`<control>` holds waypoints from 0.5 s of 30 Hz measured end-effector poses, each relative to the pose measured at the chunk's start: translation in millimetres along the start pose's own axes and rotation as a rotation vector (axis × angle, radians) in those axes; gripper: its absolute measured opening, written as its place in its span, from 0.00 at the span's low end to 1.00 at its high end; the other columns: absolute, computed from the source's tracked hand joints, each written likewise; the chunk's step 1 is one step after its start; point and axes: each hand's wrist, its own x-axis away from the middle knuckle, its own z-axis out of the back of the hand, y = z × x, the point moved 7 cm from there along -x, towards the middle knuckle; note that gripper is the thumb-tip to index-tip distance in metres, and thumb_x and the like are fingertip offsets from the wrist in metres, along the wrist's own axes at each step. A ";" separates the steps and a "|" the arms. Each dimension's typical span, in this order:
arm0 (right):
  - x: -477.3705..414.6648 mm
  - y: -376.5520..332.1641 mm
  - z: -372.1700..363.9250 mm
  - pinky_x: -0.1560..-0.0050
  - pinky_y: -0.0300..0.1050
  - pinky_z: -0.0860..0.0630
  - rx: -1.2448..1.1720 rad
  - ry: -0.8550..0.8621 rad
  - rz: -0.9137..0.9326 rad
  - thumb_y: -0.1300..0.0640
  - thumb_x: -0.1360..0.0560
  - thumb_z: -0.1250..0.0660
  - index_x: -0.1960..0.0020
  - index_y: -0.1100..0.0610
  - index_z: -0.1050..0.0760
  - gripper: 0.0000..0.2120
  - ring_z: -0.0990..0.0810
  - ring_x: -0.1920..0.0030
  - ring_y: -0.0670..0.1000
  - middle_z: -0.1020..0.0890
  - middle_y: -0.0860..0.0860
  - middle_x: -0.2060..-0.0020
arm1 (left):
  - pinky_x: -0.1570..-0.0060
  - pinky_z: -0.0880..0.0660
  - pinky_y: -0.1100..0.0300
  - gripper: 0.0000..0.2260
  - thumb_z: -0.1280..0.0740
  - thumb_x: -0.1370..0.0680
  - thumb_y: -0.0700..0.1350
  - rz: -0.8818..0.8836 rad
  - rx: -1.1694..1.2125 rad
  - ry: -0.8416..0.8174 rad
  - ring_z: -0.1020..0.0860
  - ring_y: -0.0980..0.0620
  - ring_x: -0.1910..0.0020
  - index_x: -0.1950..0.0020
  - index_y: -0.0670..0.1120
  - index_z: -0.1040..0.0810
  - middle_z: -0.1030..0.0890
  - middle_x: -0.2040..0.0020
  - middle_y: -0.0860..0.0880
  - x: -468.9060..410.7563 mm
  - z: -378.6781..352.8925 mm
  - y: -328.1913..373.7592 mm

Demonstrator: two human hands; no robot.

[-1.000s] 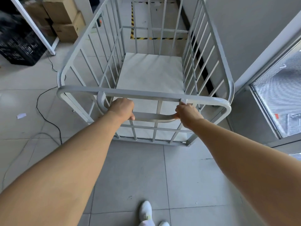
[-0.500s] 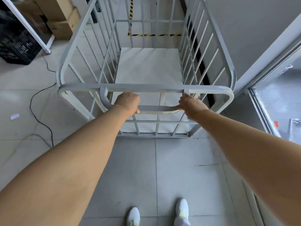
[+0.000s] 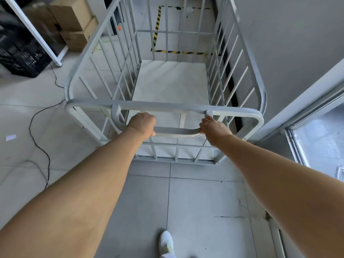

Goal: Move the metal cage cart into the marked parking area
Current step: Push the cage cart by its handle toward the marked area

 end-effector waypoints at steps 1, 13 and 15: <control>-8.6 4.3 1.1 0.30 0.45 0.33 0.004 -0.002 0.006 0.68 0.22 0.38 0.35 0.59 0.25 0.17 0.40 0.24 0.51 0.25 0.53 0.36 | 0.46 0.26 0.51 0.10 0.30 0.24 0.43 -0.006 -0.001 -0.001 0.22 0.39 0.45 0.51 0.36 0.21 0.19 0.47 0.38 -7.0 4.3 1.7; -114.0 46.6 26.6 0.38 0.50 0.24 0.052 -0.055 -0.039 0.67 0.23 0.35 0.39 0.58 0.24 0.14 0.24 0.36 0.55 0.25 0.54 0.39 | 0.43 0.25 0.52 0.12 0.28 0.25 0.41 0.009 0.055 -0.048 0.21 0.40 0.45 0.46 0.36 0.20 0.19 0.47 0.39 -110.4 48.5 -0.8; -132.9 49.4 31.9 0.40 0.52 0.23 0.038 -0.056 -0.047 0.66 0.23 0.36 0.40 0.58 0.24 0.13 0.22 0.39 0.57 0.26 0.54 0.39 | 0.46 0.25 0.53 0.09 0.27 0.26 0.42 0.028 0.064 -0.038 0.20 0.40 0.47 0.53 0.36 0.20 0.18 0.50 0.38 -128.2 58.0 -6.0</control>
